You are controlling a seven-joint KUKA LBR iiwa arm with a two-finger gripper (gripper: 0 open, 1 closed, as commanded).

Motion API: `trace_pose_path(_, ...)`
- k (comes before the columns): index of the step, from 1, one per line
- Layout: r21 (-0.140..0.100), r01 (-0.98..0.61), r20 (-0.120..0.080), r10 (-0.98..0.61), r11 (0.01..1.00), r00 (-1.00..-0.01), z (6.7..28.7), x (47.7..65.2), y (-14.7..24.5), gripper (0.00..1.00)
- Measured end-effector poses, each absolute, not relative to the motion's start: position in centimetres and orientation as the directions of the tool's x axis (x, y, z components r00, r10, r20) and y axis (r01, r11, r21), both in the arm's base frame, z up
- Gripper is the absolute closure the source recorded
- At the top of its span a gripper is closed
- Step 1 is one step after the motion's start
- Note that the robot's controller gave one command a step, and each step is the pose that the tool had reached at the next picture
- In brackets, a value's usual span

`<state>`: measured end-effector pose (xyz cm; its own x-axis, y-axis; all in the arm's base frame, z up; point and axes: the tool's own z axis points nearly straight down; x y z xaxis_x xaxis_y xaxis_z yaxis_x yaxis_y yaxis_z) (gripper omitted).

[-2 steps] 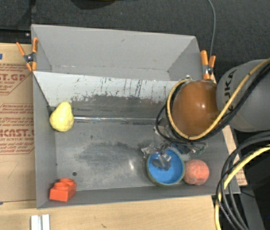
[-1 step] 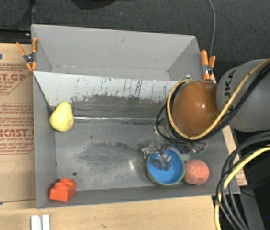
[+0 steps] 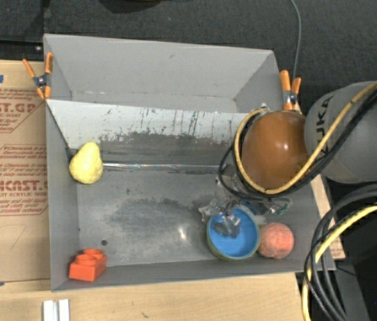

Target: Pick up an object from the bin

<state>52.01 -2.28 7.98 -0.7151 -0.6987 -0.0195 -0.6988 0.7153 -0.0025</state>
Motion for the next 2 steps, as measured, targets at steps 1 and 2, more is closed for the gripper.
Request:
trace_pose_path(1,0.001,-0.7,-0.014,-0.699,0.715,-0.715,10.0,51.8,-2.3,1.0)
trace_pose_path(2,0.004,-0.698,-0.012,-0.698,0.716,-0.716,12.4,51.7,-2.3,1.0)
